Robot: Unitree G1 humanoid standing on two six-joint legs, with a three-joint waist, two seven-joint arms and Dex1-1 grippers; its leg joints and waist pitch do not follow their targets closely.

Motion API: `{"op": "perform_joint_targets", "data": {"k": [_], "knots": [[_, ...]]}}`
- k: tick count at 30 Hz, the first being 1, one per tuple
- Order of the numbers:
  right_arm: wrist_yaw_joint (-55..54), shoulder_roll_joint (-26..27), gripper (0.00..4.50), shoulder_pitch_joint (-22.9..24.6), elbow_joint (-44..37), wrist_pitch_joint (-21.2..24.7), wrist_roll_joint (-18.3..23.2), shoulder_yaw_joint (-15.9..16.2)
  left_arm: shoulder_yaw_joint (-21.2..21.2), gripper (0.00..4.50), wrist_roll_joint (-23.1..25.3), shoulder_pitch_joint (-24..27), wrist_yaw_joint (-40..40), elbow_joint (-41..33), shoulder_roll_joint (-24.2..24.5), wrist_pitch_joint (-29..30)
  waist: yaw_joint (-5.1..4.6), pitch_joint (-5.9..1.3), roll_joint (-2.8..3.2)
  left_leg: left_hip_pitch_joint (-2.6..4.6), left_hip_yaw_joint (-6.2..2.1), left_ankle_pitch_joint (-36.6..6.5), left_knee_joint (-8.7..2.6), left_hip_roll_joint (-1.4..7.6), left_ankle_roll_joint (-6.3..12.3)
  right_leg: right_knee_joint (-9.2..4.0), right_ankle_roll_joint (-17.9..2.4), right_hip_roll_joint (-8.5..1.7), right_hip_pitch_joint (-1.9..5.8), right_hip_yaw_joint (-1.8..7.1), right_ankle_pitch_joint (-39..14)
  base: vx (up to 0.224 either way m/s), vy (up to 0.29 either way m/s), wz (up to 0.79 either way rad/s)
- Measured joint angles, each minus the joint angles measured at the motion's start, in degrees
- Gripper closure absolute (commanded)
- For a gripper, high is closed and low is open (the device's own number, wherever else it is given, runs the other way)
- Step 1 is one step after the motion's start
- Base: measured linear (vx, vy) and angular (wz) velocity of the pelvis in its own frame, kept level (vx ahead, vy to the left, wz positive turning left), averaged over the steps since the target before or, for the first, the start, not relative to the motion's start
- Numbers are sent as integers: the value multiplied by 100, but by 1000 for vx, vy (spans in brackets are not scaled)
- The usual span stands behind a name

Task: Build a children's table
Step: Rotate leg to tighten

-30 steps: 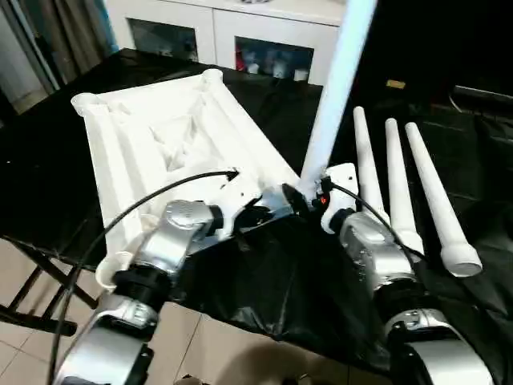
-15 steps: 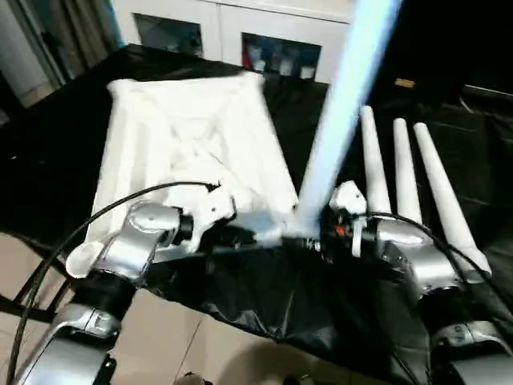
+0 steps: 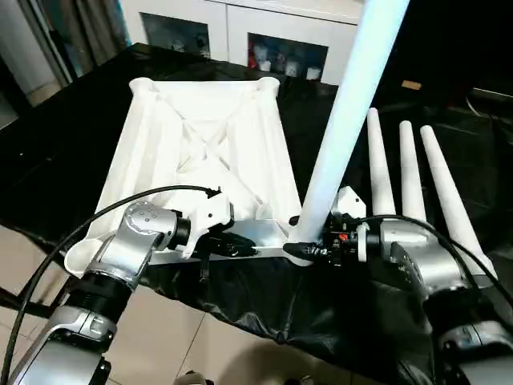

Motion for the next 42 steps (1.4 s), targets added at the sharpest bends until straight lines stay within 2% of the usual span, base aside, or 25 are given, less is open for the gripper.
{"op": "perform_joint_targets", "data": {"k": [5, 8, 13, 16, 17, 18, 25, 27, 30, 36, 42], "knots": [[-1420, 524, 175, -10, 290, -129, -37, -455, 75, 450, 171, -113, 819, 179, -358, 194, -38, -1, -1, 11, 0, 12, 5, -1, -26, 2, 1, -1, 22, 7, 7, 0, 0, 0], [-2812, 962, 179, -331, 861, -411, -183, -708, 124, 450, 374, -284, 1588, 326, -692, 455, -102, -2, -1, 17, 0, 3, 0, -2, -68, -1, -5, -1, 25, 7, 18, 0, 0, 0], [-4031, 1345, 180, -516, 1176, -544, -275, -1030, 194, 450, 500, -311, 2332, 264, -1141, 892, -127, -13, 11, 17, -1, 7, -9, -2, -74, -1, -3, -3, 33, 7, 22, 0, 0, 0], [-4369, 1457, 180, -539, 1186, -571, -322, -1136, 183, 450, 550, -310, 2519, 186, -1255, 1008, -118, -14, 11, 9, -1, 9, -10, -1, -71, 0, -1, -2, 33, 7, 22, 0, 0, 0], [-4458, 1483, 145, -539, 1195, -613, -331, -1146, 184, 450, 560, -310, 2551, 174, -1278, 1030, -115, -14, 12, 8, -1, 30, -10, -1, -37, -2, 0, -3, 33, 7, 21, 0, 0, 0], [-4505, 1494, 124, -539, 1207, -641, -332, -1148, 183, 450, 576, -310, 2563, 171, -1298, 1039, -112, -15, 14, 7, -1, 33, -9, -2, -33, -3, 0, -3, 33, 7, 21, 0, 0, 0], [-4488, 1528, 73, -565, 1344, -824, -299, -1164, 158, 450, 607, -308, 2636, 174, -1341, 1050, -105, -21, 16, 7, -1, 34, -6, -3, -33, -2, 0, -4, 36, 8, 22, 0, 0, 0], [-4389, 1502, 53, -506, 1252, -854, -333, -1159, 131, 450, 607, -305, 2636, 151, -1346, 1049, -81, -21, 17, 4, -1, 36, -6, -2, -30, -2, 0, -4, 34, 7, 21, 0, 0, 0], [-4185, 1348, 53, -314, 964, -783, -363, -1096, 114, 450, 609, -305, 2641, 118, -1361, 1038, -18, -21, 16, 0, -1, 37, -6, -3, -25, -4, 1, -4, 27, 7, 21, 0, 0, 0], [-3330, 570, 53, 369, -188, -385, -296, -859, 48, 450, 675, -310, 2687, 129, -1406, 926, 23, -20, 13, -5, -1, 36, -2, -3, -18, -3, 6, -4, 22, 7, 19, 0, 0, 0], [-2461, -102, 53, 791, -1409, 18, 106, -862, 43, 450, 701, -307, 2929, 189, -1456, 789, 9, -20, 10, -10, -1, 37, 6, -3, -15, -1, 20, -4, 21, 8, 25, 0, 0, 0]]}}
